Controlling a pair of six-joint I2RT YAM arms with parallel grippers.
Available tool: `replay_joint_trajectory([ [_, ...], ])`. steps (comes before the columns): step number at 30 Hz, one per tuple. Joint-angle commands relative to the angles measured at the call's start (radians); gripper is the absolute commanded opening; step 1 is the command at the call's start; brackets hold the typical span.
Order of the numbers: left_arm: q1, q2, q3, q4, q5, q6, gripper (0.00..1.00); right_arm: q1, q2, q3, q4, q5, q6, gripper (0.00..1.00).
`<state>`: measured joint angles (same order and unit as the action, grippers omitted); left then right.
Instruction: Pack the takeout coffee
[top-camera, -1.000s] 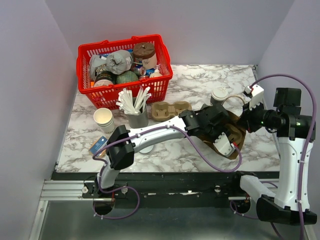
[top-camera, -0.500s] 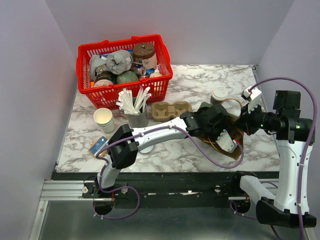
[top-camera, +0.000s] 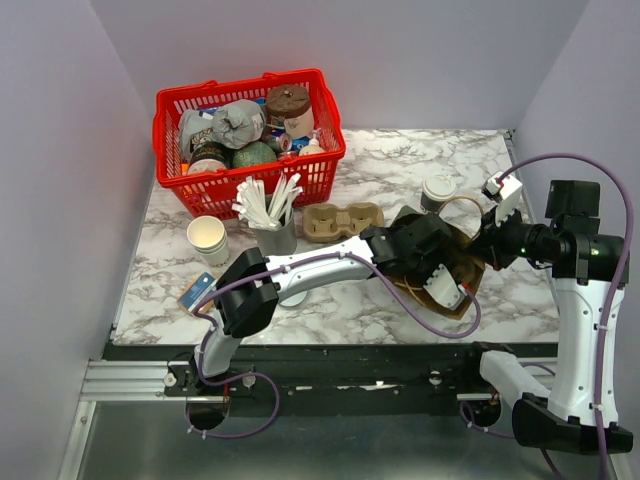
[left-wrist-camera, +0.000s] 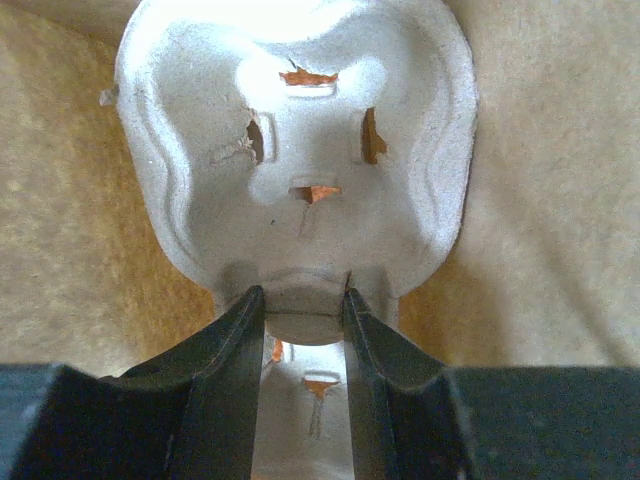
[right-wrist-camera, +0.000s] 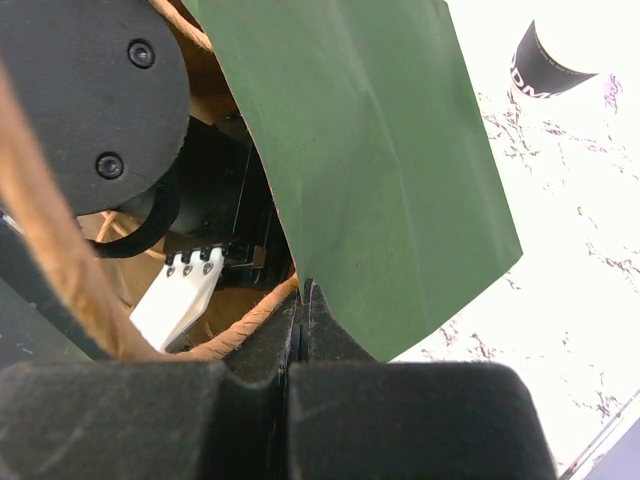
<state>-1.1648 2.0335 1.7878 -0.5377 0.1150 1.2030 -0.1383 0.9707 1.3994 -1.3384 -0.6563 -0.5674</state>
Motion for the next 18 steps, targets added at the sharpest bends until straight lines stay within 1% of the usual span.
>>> replay_joint_trajectory([
  [1,0.001,0.016,-0.014,0.004,-0.015,-0.037,0.23,0.008,-0.006,-0.004,-0.188,-0.055,0.015,0.01],
  [3,0.001,0.017,-0.016,0.010,-0.014,-0.040,0.26,0.006,-0.006,-0.007,-0.188,-0.057,0.014,0.01],
  [9,0.010,0.025,-0.044,0.079,-0.017,-0.045,0.26,0.009,-0.015,-0.017,-0.188,-0.086,-0.003,0.00],
  [15,0.024,0.028,-0.077,0.228,-0.034,-0.051,0.20,0.012,-0.009,0.001,-0.189,-0.103,0.000,0.01],
  [18,0.025,0.031,-0.082,0.248,-0.020,-0.020,0.22,0.020,-0.007,0.010,-0.189,-0.089,0.012,0.00],
])
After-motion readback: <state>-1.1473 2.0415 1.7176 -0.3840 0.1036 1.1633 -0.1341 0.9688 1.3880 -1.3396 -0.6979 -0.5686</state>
